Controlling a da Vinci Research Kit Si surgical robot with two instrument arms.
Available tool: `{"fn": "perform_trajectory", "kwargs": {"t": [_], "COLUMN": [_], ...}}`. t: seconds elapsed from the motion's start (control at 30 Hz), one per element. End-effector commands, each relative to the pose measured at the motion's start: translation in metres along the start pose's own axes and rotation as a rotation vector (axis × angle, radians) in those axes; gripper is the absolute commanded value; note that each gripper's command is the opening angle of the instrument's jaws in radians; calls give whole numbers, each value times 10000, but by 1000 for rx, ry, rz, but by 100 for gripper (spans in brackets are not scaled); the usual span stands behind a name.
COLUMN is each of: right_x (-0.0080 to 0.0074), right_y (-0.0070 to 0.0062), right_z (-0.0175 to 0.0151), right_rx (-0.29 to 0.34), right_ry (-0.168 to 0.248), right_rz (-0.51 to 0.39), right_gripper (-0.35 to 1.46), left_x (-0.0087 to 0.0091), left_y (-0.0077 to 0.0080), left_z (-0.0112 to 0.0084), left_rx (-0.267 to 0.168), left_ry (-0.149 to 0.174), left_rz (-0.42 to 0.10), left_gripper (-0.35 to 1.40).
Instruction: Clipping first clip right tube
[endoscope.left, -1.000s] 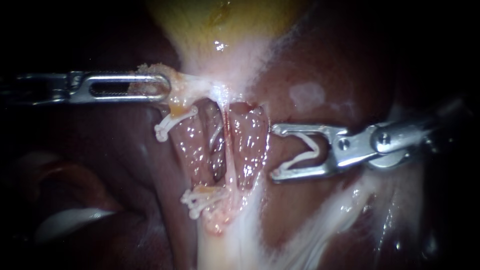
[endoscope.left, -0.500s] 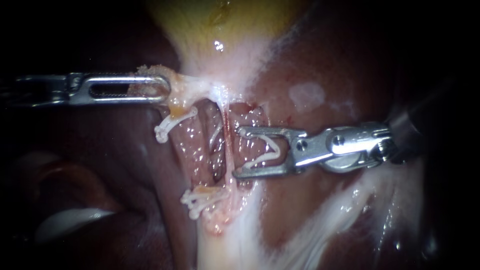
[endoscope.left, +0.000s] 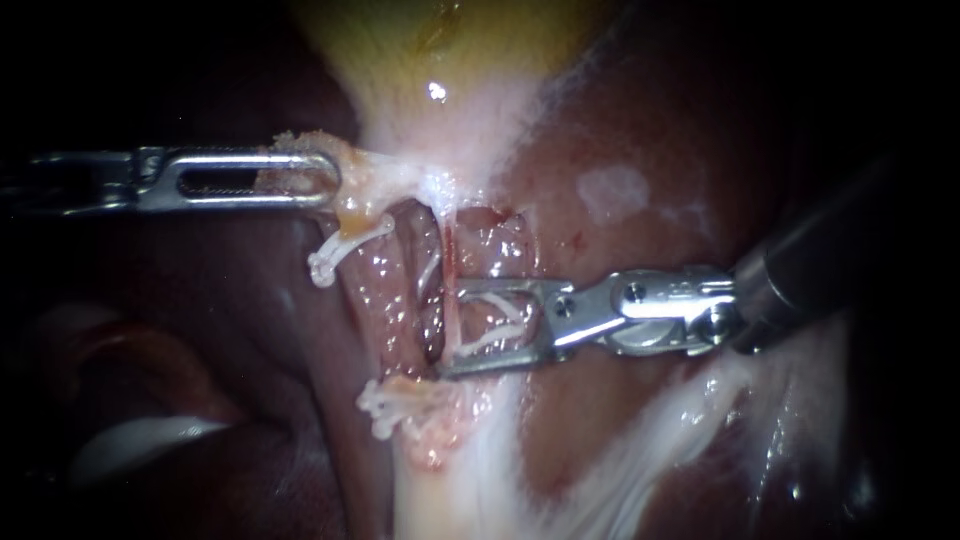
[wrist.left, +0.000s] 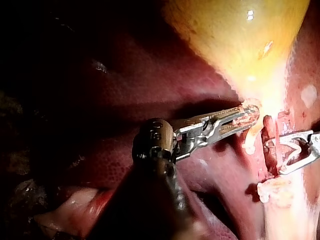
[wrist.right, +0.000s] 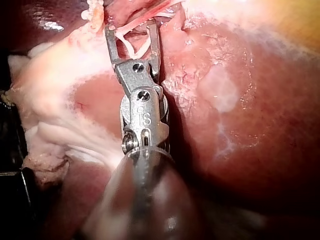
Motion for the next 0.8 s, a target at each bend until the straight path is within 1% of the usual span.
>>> {"fn": "perform_trajectory", "kwargs": {"t": [0.03, 0.2, 0.37, 0.5, 0.6, 0.73, 0.8], "right_x": [-1, -7, -14, -19, -21, -20, -20], "right_y": [1, 2, -1, -5, -7, -7, -6], "right_z": [1, 3, 9, 15, 18, 17, 16], "right_rx": [3, 41, 96, 133, 147, 153, 142], "right_ry": [11, 59, 117, 120, 120, 123, 123], "right_rz": [9, 82, 175, 195, 213, 225, 231], "right_gripper": [48, 46, 45, 43, 42, 38, 34], "left_x": [0, 0, 0, 0, 0, 1, 1], "left_y": [0, 0, 0, 0, 0, 0, 0], "left_z": [0, 0, 0, 0, 1, 1, 1], "left_rx": [0, 0, 0, 0, 0, 0, 0], "left_ry": [0, 0, 0, 0, 0, 0, 0], "left_rz": [0, 0, 0, 0, 0, 1, 1], "left_gripper": [-35, -35, -35, -35, -35, -35, -35]}}
